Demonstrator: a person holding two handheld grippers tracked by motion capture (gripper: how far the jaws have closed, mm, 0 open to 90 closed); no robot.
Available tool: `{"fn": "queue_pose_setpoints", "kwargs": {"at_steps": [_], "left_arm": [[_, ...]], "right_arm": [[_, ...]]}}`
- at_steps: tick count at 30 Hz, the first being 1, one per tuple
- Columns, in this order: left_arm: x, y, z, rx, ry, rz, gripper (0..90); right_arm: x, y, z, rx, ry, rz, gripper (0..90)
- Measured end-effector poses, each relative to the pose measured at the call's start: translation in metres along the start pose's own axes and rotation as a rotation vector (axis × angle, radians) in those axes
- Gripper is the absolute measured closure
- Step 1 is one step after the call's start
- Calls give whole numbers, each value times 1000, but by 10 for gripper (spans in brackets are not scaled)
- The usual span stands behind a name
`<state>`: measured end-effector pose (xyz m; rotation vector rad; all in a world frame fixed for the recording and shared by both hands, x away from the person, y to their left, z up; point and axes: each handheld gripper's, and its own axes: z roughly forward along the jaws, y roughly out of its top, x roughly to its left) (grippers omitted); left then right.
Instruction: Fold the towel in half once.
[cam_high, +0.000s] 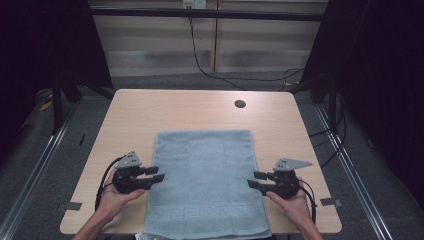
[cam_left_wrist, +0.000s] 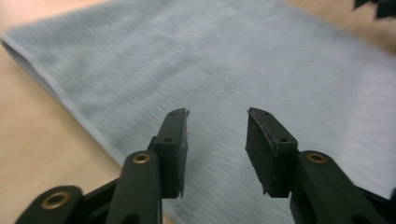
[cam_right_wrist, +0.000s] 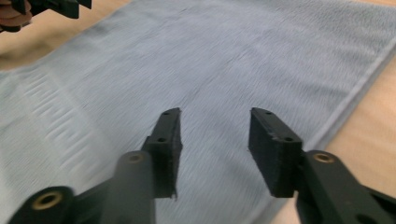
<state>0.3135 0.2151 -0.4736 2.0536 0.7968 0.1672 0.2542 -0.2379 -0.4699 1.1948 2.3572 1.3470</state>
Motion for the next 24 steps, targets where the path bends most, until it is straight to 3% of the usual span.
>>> {"fn": "queue_pose_setpoints", "kwargs": {"at_steps": [2,4,8,10,12,14,16,19,24], "left_arm": [[11,6,10,-6,17,-29,573],[21,11,18,-6,7,-74,564],[31,20,34,-7,35,-67,535],[35,22,41,-5,29,-84,540],[37,20,47,16,59,-59,539],[37,17,50,29,43,-68,538],[36,13,53,60,48,-51,542],[36,8,54,56,43,-42,545],[35,5,52,51,19,-32,541]], "right_arm": [[-7,11,13,18,-18,-9,482],[-14,20,25,26,-22,-4,466],[-28,31,48,51,-37,9,446],[-34,35,58,55,-41,23,428],[-37,35,67,60,-50,36,416],[-39,33,74,70,-44,40,397],[-37,29,81,116,-54,27,391],[-35,24,81,91,-63,33,387],[-24,16,76,98,-93,-42,387]]}}
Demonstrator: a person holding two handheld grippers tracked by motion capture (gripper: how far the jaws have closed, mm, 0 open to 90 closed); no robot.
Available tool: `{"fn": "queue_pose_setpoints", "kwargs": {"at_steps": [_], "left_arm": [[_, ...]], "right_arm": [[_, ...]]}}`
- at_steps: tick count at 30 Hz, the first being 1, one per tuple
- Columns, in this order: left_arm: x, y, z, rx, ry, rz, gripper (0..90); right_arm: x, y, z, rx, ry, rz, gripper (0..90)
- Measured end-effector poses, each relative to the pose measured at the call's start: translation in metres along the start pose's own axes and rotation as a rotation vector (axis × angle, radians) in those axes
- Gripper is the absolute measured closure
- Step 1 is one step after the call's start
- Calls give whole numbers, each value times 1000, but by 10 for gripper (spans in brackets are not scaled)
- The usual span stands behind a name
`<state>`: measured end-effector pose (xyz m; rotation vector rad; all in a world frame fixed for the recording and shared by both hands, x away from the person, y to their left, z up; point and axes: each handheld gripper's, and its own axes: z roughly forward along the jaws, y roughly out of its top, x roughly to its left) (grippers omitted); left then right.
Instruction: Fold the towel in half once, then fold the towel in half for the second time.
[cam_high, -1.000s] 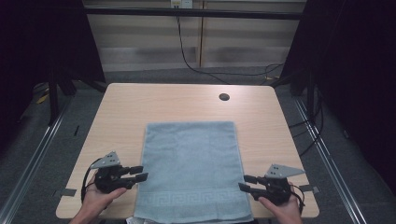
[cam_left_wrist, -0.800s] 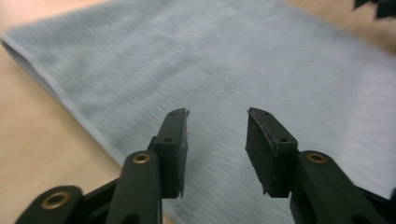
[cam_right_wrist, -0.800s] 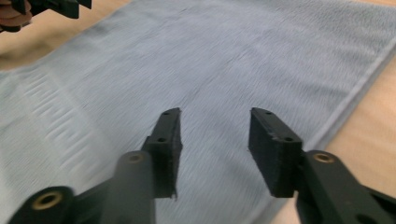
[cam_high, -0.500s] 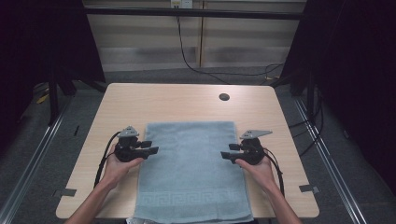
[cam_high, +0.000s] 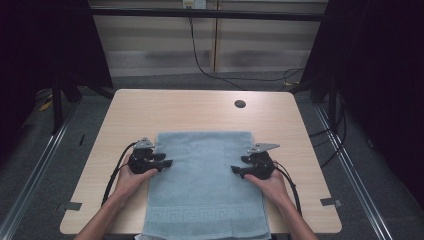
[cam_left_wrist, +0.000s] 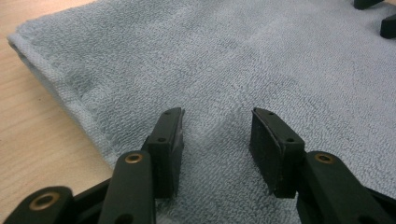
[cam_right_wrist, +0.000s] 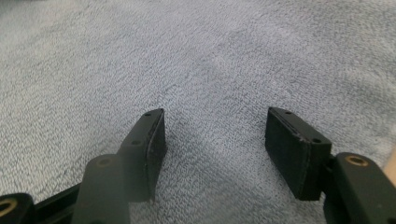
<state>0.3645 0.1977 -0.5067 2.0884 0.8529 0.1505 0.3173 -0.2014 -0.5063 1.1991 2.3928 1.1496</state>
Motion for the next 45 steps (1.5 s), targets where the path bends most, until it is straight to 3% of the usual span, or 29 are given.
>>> {"fn": "queue_pose_setpoints", "kwargs": {"at_steps": [3,5,11,15,18,23,27,36,41,45], "left_arm": [[-2,-2,-1,1,-11,11,526],[-3,-2,-2,4,-24,-2,526],[-11,-7,-7,15,-34,7,524],[-15,-12,-11,16,-65,-5,524],[-20,-15,-15,27,-84,0,529],[-32,-20,-18,24,-92,32,491],[-36,-22,-20,32,-118,15,490],[-59,-33,-32,70,-139,34,484],[-65,-38,-40,85,-156,29,484],[-67,-37,-43,62,-149,49,455]], "right_arm": [[4,-3,-6,25,20,14,387],[7,-7,-8,14,17,-14,387],[14,-14,-15,8,26,-7,385],[16,-20,-19,-3,36,-36,384],[16,-23,-25,6,68,4,386],[21,-28,-34,37,87,31,386],[27,-37,-42,27,97,30,387],[43,-52,-59,46,111,19,386],[51,-55,-63,62,120,14,386],[52,-51,-62,73,119,5,379]]}}
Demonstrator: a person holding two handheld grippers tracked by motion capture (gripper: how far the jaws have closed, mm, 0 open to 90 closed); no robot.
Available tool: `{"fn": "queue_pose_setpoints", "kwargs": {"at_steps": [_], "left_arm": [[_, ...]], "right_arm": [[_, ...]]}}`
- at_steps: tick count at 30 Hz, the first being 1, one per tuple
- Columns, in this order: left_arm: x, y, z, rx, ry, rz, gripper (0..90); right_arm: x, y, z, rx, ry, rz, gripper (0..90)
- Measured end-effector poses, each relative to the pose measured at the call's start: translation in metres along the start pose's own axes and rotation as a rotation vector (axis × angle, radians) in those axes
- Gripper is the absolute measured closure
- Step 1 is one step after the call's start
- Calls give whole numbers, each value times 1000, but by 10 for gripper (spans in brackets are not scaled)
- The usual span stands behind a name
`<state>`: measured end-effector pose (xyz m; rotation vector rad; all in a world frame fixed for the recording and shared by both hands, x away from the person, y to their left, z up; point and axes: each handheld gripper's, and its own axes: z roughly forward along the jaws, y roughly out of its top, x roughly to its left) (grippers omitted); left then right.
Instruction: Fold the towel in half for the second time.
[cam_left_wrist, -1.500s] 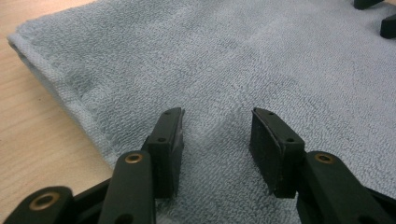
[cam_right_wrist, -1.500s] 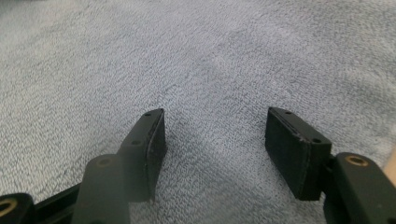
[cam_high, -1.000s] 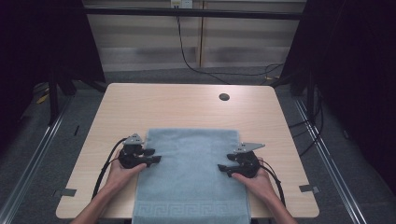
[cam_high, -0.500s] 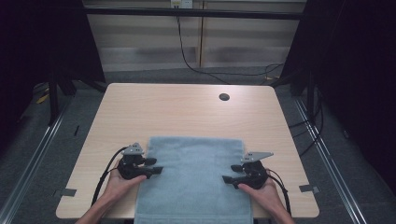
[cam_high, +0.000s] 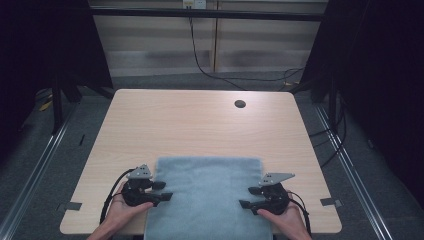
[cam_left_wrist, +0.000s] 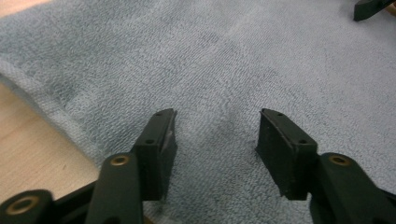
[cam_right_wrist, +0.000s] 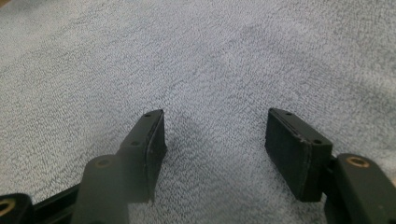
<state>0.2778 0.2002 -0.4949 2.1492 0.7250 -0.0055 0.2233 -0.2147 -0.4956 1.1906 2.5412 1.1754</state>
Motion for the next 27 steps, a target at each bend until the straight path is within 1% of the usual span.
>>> {"fn": "queue_pose_setpoints", "kwargs": {"at_steps": [2,3,4,5,7,8,9,11,12,14,15,16,17,18,19,20,21,22,23,24,25,26,27], "left_arm": [[4,1,1,-8,3,-7,456],[5,2,0,-18,12,-9,456],[7,4,-1,-26,16,-12,457],[9,7,-3,-32,29,-12,456],[16,12,-6,-60,39,-29,456],[19,15,-7,-71,48,-37,456],[23,17,-7,-72,51,-46,457],[30,22,-6,-74,70,-44,460],[32,24,-6,-79,70,-41,470],[37,30,-6,-82,80,-34,476],[40,33,-6,-90,89,-35,474],[44,36,-7,-123,97,-48,474],[47,39,-7,-127,97,-60,482],[50,43,-7,-124,112,-62,481],[53,46,-6,-139,129,-54,481],[57,49,-5,-135,129,-59,487],[60,51,-3,-127,137,-54,489],[63,51,-1,-141,160,-56,503],[66,50,1,-150,157,-70,505],[69,49,2,-147,151,-85,500],[71,47,3,-139,156,-90,496],[72,46,3,-128,161,-89,496],[73,44,3,-128,162,-91,493]], "right_arm": [[-2,3,-1,-33,-1,18,349],[-4,6,-2,-43,2,28,356],[-6,9,-3,-52,-3,31,364],[-8,12,-3,-56,-11,28,365],[-14,18,-3,-72,-23,25,372],[-17,21,-3,-80,-29,27,380],[-21,24,-4,-86,-32,31,384],[-28,29,-5,-100,-36,31,386],[-32,31,-6,-104,-39,23,386],[-40,35,-7,-120,-47,30,392],[-44,38,-8,-123,-55,39,394],[-48,40,-9,-123,-63,47,400],[-52,42,-9,-129,-65,53,405],[-56,44,-10,-145,-65,61,413],[-61,47,-11,-150,-62,68,413],[-64,51,-11,-159,-68,67,417],[-67,54,-10,-163,-79,62,418],[-71,59,-9,-159,-83,63,416],[-74,62,-8,-161,-87,66,417],[-77,65,-8,-177,-88,67,426],[-79,66,-7,-189,-80,75,431],[-81,66,-6,-193,-77,86,435],[-83,66,-5,-187,-82,84,439]]}}
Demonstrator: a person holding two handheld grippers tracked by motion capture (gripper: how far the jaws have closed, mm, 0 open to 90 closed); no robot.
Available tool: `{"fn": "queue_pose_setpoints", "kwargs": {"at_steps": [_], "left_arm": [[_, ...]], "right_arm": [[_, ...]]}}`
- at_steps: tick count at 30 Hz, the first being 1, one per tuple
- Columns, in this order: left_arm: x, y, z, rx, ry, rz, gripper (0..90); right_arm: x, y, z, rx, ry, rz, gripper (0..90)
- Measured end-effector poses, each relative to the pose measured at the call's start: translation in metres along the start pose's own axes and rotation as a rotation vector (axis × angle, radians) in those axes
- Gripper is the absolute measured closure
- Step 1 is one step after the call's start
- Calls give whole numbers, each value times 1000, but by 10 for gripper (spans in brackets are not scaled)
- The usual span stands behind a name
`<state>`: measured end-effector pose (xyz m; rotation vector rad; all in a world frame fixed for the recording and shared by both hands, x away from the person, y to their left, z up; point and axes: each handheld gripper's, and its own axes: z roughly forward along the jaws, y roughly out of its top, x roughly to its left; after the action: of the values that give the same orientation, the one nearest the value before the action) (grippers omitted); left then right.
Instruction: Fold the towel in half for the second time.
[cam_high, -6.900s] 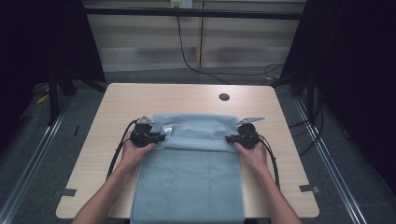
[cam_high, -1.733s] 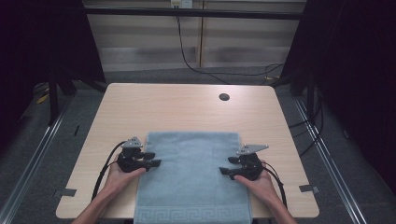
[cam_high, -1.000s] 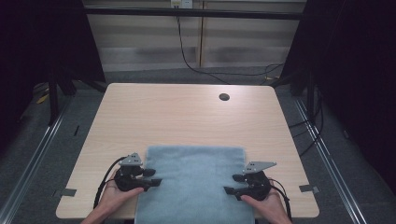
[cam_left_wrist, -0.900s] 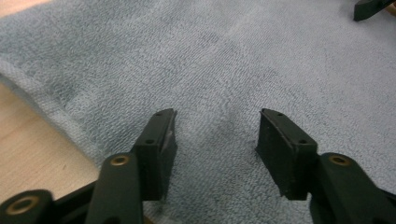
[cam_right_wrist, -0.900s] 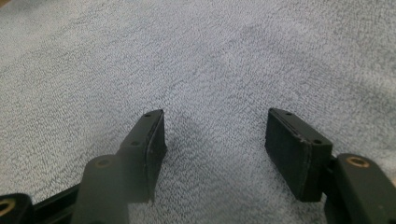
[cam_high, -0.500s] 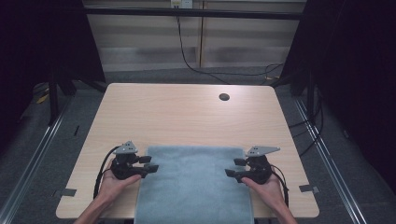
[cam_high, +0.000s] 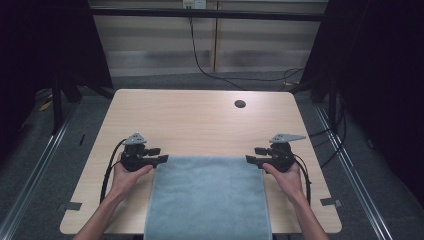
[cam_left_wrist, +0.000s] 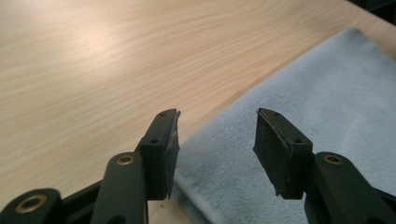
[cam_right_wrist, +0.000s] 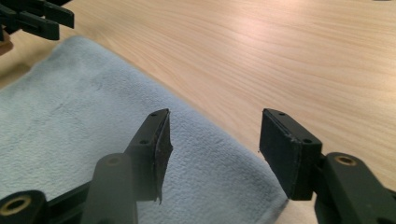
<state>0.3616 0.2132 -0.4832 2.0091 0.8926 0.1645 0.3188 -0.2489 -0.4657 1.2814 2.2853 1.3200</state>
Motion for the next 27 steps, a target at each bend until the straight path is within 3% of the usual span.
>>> {"fn": "queue_pose_setpoints", "kwargs": {"at_steps": [8,12,20,23,27], "left_arm": [[11,-3,-1,-9,21,-12,479],[11,-2,0,-3,25,13,466],[14,-1,-2,-16,49,2,447],[19,-2,0,-18,63,-30,420],[17,-2,1,-17,54,-6,398]], "right_arm": [[-14,-12,12,65,-73,-24,464],[-22,-14,18,70,-60,-10,461],[-24,-21,27,140,-52,-19,464],[-22,-21,29,142,-58,-24,493],[-19,-22,29,136,-57,-30,572]]}}
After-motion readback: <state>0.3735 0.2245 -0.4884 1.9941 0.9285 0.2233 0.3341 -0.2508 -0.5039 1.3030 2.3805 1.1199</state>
